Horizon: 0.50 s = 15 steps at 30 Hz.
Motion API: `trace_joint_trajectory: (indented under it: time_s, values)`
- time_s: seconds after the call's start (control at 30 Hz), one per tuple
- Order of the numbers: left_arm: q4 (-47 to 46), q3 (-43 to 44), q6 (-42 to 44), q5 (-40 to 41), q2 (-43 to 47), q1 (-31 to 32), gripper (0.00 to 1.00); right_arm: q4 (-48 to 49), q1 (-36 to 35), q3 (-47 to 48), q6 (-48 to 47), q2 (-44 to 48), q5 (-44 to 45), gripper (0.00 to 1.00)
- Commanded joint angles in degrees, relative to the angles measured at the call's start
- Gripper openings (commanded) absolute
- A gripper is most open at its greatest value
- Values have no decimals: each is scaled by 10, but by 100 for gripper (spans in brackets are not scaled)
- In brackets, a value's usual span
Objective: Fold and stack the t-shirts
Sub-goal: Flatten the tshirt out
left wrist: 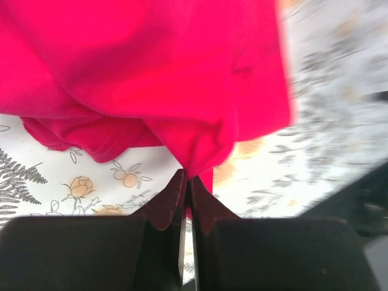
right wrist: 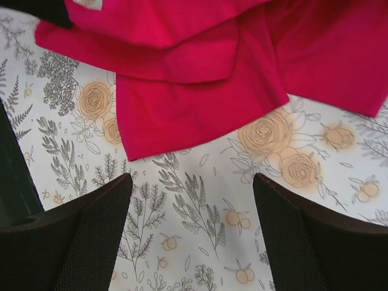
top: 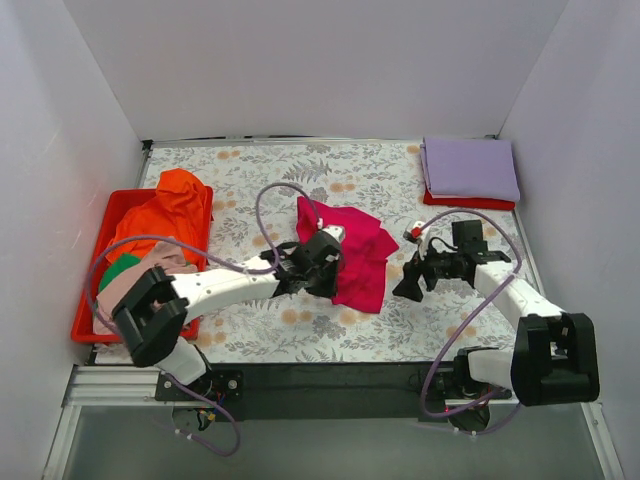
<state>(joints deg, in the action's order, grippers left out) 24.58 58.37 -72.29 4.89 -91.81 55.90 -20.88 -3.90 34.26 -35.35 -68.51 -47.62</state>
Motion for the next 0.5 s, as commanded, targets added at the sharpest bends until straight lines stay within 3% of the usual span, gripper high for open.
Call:
trace_joint_trajectory:
  time_s: [0.0, 0.07, 0.2, 0.3, 0.47]
  values:
    - [-56, -43, -41, -36, 115, -59, 0, -5, -51, 58, 6, -33, 53, 84]
    - [-87, -76, -76, -84, 196, -107, 0, -13, -65, 70, -2, -55, 73, 83]
    - [-174, -135, -117, -232, 278, -273, 0, -12, -102, 85, -42, -75, 100, 82]
    - [-171, -121, -113, -295, 255, -333, 0, -11, -114, 103, -71, -89, 109, 82]
    - [-177, -96, -109, -358, 222, -355, 0, 6, -118, 149, -89, -131, 129, 83]
